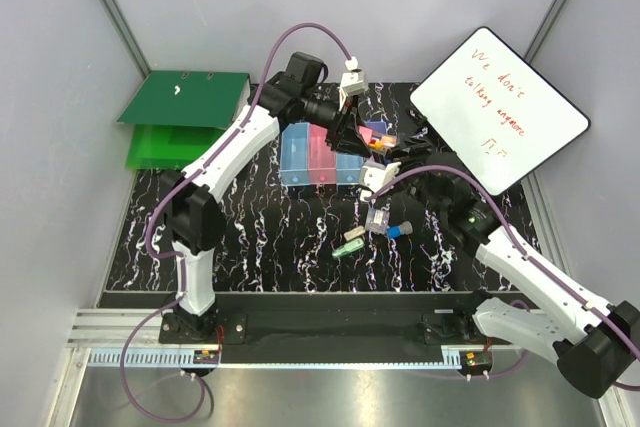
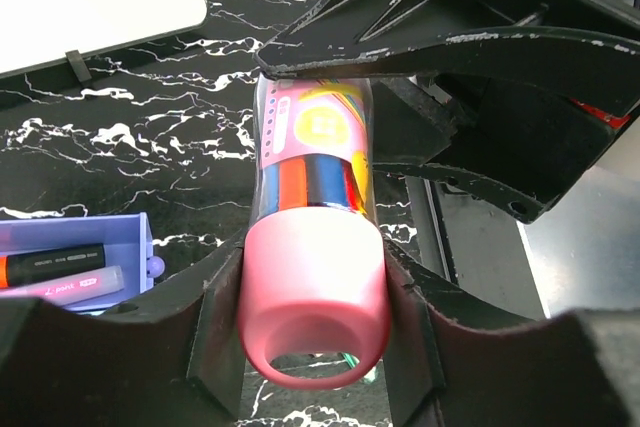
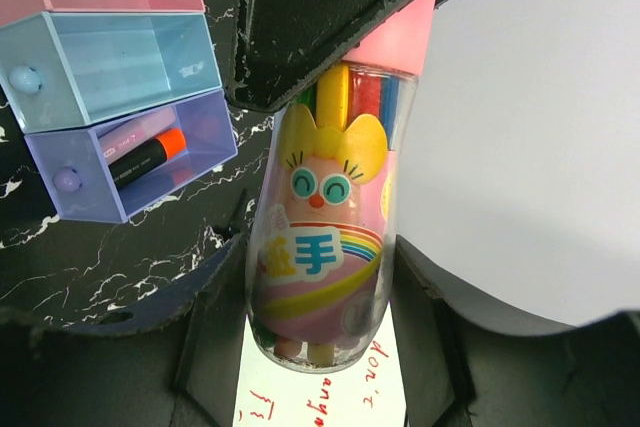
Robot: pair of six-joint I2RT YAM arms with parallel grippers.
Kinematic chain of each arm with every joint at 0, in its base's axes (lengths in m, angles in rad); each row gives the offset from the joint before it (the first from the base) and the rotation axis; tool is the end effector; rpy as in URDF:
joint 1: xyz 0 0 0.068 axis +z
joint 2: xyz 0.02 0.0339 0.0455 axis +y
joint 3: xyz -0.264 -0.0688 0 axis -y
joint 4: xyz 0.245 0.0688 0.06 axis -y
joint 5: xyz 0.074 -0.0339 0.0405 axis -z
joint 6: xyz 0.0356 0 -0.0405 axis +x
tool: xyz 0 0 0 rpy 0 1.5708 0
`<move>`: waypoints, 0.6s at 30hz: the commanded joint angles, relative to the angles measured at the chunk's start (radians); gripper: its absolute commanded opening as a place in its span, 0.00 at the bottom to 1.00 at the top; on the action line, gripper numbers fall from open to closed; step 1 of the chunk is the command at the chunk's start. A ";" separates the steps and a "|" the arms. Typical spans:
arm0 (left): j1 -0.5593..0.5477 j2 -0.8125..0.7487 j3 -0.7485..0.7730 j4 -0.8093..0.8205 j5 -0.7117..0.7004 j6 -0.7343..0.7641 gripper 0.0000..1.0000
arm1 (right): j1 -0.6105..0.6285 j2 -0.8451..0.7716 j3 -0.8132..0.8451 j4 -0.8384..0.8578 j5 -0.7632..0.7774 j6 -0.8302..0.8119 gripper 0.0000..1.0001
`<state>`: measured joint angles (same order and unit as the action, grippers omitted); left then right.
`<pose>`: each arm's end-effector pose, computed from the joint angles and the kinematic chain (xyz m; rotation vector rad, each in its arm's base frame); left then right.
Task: Sort the stationery into containers
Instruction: Place the stationery in the storage box.
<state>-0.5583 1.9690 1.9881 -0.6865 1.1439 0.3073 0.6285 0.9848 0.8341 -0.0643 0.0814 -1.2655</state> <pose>0.3525 -0.2584 0.3666 1.4093 1.5575 -1.4023 0.1895 0.1342 0.3326 -1.4386 1.1086 -0.5279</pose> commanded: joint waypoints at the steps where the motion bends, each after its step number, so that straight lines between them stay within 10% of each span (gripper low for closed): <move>1: -0.005 0.010 0.055 0.038 0.025 0.000 0.21 | 0.013 -0.021 0.040 0.090 0.021 0.018 0.00; 6: -0.011 0.008 0.060 0.039 0.016 -0.002 0.00 | 0.014 -0.020 0.037 0.093 0.020 0.018 0.00; 15: -0.014 -0.001 0.055 0.038 0.023 0.009 0.00 | 0.020 -0.018 0.031 0.101 0.027 0.009 0.01; 18: -0.015 -0.010 0.051 0.036 0.022 0.012 0.00 | 0.022 -0.018 0.028 0.106 0.029 0.012 0.28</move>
<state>-0.5629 1.9724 1.9972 -0.6857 1.1442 0.3061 0.6338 0.9848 0.8341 -0.0563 0.0956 -1.2621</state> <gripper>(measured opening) 0.492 0.586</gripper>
